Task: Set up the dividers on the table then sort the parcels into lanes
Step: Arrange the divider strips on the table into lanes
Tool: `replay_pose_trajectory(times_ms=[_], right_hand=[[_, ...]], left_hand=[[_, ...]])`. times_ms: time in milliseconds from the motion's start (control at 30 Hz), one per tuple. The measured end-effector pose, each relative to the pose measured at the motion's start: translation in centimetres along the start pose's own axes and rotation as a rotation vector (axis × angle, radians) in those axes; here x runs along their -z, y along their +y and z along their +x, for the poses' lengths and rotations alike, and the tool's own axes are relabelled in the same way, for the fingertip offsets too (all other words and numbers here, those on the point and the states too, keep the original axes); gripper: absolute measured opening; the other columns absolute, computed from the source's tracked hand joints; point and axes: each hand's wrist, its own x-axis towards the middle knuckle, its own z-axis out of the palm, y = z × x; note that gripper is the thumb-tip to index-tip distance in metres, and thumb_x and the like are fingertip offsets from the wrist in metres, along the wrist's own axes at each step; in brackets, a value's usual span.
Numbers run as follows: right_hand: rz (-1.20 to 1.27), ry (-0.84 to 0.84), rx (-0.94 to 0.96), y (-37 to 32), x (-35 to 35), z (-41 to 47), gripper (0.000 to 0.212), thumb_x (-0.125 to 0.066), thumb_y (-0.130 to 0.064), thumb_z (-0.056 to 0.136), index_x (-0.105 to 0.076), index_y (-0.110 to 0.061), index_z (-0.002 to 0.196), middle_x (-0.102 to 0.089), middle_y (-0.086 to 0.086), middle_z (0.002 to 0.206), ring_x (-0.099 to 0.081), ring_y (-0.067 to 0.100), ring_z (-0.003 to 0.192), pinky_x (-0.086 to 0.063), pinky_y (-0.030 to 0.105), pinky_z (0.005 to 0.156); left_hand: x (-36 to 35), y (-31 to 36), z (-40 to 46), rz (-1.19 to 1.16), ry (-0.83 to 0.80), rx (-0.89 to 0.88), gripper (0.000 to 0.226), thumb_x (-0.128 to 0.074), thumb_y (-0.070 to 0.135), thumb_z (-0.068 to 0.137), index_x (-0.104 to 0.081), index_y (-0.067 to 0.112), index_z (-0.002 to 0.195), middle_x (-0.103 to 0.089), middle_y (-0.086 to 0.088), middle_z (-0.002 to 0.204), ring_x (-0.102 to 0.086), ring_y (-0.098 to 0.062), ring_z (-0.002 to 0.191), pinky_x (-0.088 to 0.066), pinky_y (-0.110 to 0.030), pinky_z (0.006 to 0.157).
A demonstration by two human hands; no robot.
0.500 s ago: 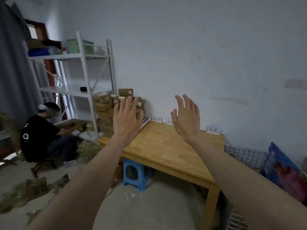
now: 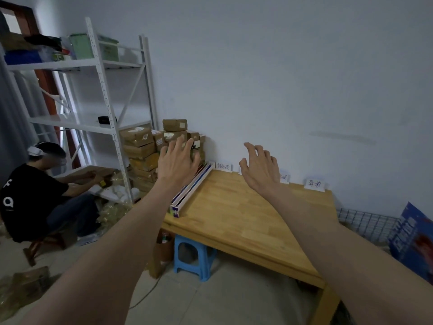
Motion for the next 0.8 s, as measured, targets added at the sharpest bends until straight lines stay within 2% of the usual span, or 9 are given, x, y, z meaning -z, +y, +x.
replay_pose_trajectory(times_ms=[200, 467, 667, 800], right_hand=[[-0.019, -0.109, -0.096, 0.7, -5.7, 5.2, 0.047, -0.035, -0.033, 0.101, -0.034, -0.019, 0.146, -0.051, 0.011, 0.132, -0.050, 0.031, 0.114, -0.038, 0.043, 0.094], [-0.011, -0.203, -0.189, 3.2, -14.8, 10.3, 0.045, -0.033, -0.035, 0.102, -0.038, -0.020, 0.143, -0.053, 0.011, 0.127, -0.051, 0.033, 0.114, -0.038, 0.043, 0.092], [0.004, -0.280, -0.180, 5.7, -23.4, 16.2, 0.045, -0.035, -0.034, 0.100, -0.037, -0.018, 0.143, -0.053, 0.013, 0.131, -0.051, 0.034, 0.118, -0.039, 0.045, 0.095], [0.047, -0.347, -0.175, 7.1, -29.4, 20.5, 0.046, -0.035, -0.036, 0.100, -0.037, -0.018, 0.143, -0.052, 0.014, 0.133, -0.051, 0.034, 0.120, -0.041, 0.046, 0.097]], left_hand=[[-7.3, -2.2, 6.4, -0.043, -0.135, -0.030, 0.054, -0.025, 0.049, 0.097, -0.040, 0.019, 0.140, -0.045, -0.007, 0.138, -0.048, -0.027, 0.124, -0.038, -0.046, 0.103], [-17.7, -4.2, 10.7, -0.084, -0.245, -0.066, 0.046, -0.026, 0.047, 0.101, -0.046, 0.021, 0.135, -0.050, -0.004, 0.130, -0.052, -0.026, 0.119, -0.038, -0.045, 0.103], [-25.7, -7.0, 15.4, -0.076, -0.340, -0.015, 0.048, -0.029, 0.046, 0.102, -0.043, 0.021, 0.140, -0.044, -0.005, 0.141, -0.047, -0.029, 0.127, -0.036, -0.049, 0.105], [-30.6, -8.6, 18.3, -0.067, -0.411, 0.011, 0.046, -0.029, 0.044, 0.102, -0.044, 0.022, 0.139, -0.046, -0.004, 0.139, -0.047, -0.027, 0.127, -0.036, -0.047, 0.104]])
